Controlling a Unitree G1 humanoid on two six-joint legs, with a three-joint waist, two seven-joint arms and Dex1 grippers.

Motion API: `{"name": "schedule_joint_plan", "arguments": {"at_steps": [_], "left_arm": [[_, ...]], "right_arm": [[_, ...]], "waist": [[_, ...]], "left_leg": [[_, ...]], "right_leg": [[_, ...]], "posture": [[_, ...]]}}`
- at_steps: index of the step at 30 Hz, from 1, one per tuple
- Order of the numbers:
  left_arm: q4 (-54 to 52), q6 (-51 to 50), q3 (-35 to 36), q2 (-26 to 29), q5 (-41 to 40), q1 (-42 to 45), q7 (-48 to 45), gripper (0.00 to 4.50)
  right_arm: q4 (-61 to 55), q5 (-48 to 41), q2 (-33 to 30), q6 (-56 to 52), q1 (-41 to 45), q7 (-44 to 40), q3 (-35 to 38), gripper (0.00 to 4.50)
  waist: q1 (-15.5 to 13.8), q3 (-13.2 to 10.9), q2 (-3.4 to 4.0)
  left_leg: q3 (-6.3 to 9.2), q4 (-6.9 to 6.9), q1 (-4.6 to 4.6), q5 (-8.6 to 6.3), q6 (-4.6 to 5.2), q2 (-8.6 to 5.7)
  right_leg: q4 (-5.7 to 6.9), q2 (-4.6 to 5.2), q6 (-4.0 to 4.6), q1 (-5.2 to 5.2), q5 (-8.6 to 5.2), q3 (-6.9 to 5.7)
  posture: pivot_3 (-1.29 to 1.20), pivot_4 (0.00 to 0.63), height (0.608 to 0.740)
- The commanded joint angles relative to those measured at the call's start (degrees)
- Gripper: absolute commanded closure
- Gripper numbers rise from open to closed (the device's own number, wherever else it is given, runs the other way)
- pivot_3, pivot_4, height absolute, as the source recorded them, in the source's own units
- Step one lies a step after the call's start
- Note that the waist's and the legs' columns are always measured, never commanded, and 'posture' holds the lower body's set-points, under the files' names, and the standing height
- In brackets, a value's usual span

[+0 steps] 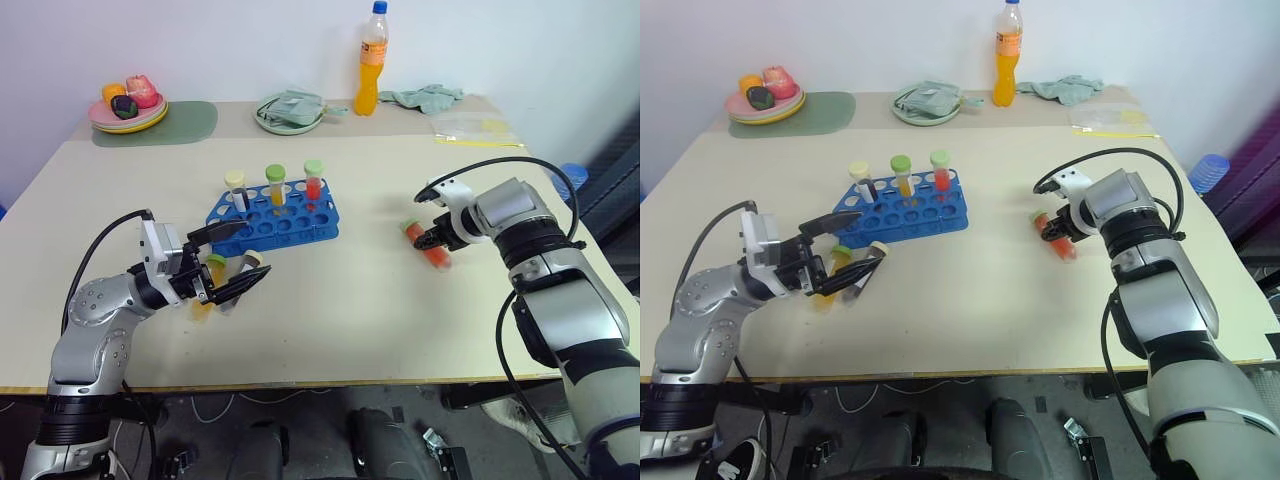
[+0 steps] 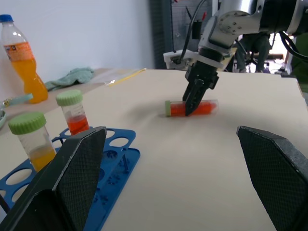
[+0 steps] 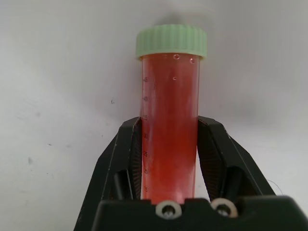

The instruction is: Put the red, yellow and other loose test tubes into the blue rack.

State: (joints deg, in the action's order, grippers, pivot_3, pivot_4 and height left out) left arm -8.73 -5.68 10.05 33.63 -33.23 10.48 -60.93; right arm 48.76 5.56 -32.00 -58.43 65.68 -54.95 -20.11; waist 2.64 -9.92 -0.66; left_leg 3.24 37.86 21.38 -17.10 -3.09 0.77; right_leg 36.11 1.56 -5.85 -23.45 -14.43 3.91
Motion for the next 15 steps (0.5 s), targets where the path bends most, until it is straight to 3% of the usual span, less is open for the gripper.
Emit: {"name": "schedule_joint_plan", "arguments": {"at_steps": [1, 5, 11, 15], "left_arm": [[-1.72, 1.06, 1.23, 0.19, -0.24, -0.57, 0.32, 0.0], [-2.6, 0.94, 1.39, 0.16, -0.4, -1.41, 0.87, 0.0], [-3.62, 0.82, 1.59, 0.32, -0.55, -2.18, 1.7, 0.0], [-3.75, 0.61, 2.09, 0.71, -0.74, -2.34, 1.79, 0.0]], "right_arm": [[-1.64, 0.94, -0.18, 0.99, -0.27, -0.57, -1.06, 2.68], [-0.69, 0.96, 0.29, 1.27, 0.35, -0.14, -0.76, 3.68], [-2.59, -0.65, 0.39, 1.69, 1.27, -1.26, 0.79, 3.69], [-17.61, -7.56, -1.96, 2.99, -2.77, -9.15, 4.19, 3.69]], "waist": [[0.01, 0.0, 0.0], [-0.01, 0.0, -0.01], [0.04, 0.0, -0.01], [0.04, -0.02, 0.04]], "left_leg": [[0.0, 0.0, 0.0, 0.0, 0.0, 0.0], [0.0, 0.0, 0.0, 0.0, 0.0, 0.0], [0.0, 0.0, 0.0, 0.0, 0.0, 0.0], [0.0, -0.01, 0.01, 0.0, 0.0, 0.0]], "right_leg": [[0.0, 0.0, 0.0, 0.0, 0.0, 0.0], [0.0, 0.0, 0.0, 0.0, 0.0, 0.0], [0.0, 0.0, 0.0, 0.0, 0.0, 0.0], [0.0, 0.0, 0.0, -0.02, 0.0, 0.0]], "posture": [[0.0, 0.15, 0.74], [0.0, 0.15, 0.74], [0.0, 0.15, 0.74], [0.0, 0.15, 0.74]]}}
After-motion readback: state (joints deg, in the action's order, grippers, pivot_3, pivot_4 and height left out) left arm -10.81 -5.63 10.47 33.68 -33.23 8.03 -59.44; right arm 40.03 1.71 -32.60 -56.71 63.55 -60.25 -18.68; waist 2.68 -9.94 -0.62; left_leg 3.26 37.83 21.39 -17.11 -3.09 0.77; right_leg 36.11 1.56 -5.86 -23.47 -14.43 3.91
